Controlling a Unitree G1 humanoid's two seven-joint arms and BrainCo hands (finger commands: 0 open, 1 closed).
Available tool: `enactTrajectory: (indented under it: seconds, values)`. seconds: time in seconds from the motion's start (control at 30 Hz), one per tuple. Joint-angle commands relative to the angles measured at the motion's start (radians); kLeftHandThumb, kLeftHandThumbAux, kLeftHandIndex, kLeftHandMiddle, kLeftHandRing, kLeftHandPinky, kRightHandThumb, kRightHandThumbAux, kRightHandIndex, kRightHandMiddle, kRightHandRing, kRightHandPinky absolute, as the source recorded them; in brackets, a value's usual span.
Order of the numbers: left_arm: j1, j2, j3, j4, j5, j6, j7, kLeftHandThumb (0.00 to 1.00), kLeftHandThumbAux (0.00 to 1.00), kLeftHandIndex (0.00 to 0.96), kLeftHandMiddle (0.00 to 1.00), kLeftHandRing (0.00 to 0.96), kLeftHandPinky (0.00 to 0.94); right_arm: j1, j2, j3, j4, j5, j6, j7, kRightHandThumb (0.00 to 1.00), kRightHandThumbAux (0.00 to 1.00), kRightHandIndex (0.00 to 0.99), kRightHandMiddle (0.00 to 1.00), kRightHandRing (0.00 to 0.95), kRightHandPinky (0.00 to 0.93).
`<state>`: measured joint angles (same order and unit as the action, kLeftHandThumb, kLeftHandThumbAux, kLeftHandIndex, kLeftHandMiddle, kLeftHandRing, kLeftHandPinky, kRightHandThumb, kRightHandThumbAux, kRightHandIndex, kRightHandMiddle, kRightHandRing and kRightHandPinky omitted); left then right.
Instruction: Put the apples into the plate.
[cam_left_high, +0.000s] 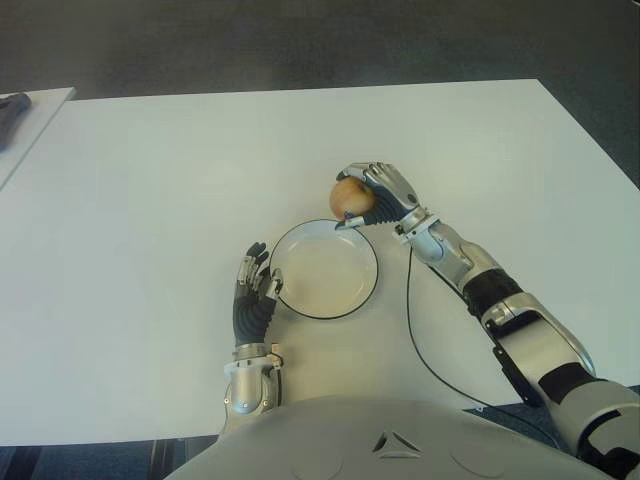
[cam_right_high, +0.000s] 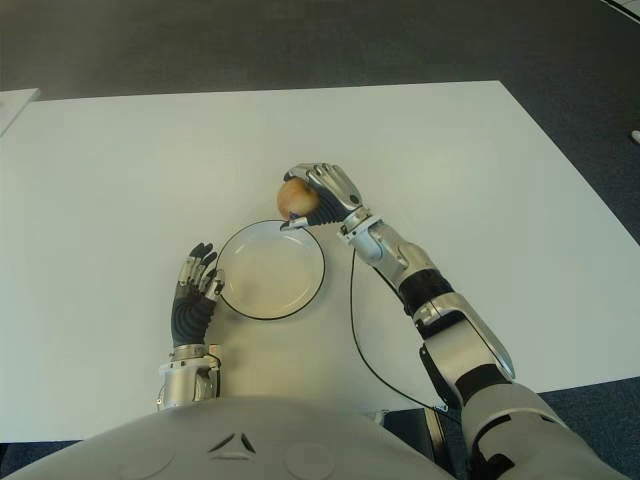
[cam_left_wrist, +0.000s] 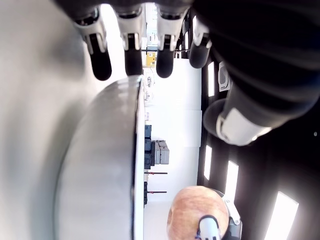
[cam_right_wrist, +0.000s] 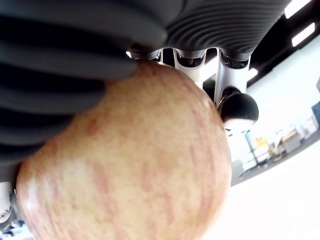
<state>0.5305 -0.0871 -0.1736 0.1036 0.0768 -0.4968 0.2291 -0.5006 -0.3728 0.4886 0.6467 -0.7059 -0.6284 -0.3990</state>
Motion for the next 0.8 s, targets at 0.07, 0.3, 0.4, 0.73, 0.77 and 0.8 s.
enactTrajectory:
  seconds: [0.07,0.3,0.4,0.73,0.77,0.8]
  values:
    - [-0.003,-0.053,0.013,0.173,-0.025,0.116,0.006,0.279,0.613,0.109,0.116,0.121,0.167,0.055,-0.023,-0.023,-0.135,0.023,-0.033,0.056,0.710,0.718,0.437,0.937,0.892,0.878]
    - [-0.003,-0.052,0.012,0.170,-0.028,0.121,0.004,0.277,0.614,0.108,0.125,0.132,0.184,0.135,-0.059,-0.037,-0.251,0.040,-0.059,0.115,0.710,0.718,0.438,0.915,0.886,0.868]
    - [-0.003,-0.052,0.012,0.170,-0.028,0.122,0.005,0.280,0.619,0.106,0.125,0.133,0.182,0.149,-0.060,-0.046,-0.272,0.041,-0.061,0.133,0.710,0.718,0.438,0.910,0.885,0.868]
    - [-0.009,-0.055,0.014,0.173,-0.031,0.121,0.008,0.287,0.614,0.115,0.121,0.132,0.193,0.221,-0.074,-0.050,-0.361,0.038,-0.077,0.192,0.711,0.718,0.438,0.896,0.878,0.859]
    - [-0.011,-0.055,0.015,0.174,-0.031,0.121,0.008,0.288,0.613,0.116,0.122,0.133,0.197,0.225,-0.075,-0.050,-0.366,0.037,-0.077,0.197,0.711,0.718,0.438,0.894,0.878,0.858]
    - [-0.011,-0.055,0.014,0.175,-0.031,0.120,0.008,0.290,0.613,0.117,0.122,0.134,0.198,0.232,-0.075,-0.048,-0.374,0.033,-0.078,0.201,0.711,0.718,0.438,0.893,0.877,0.857]
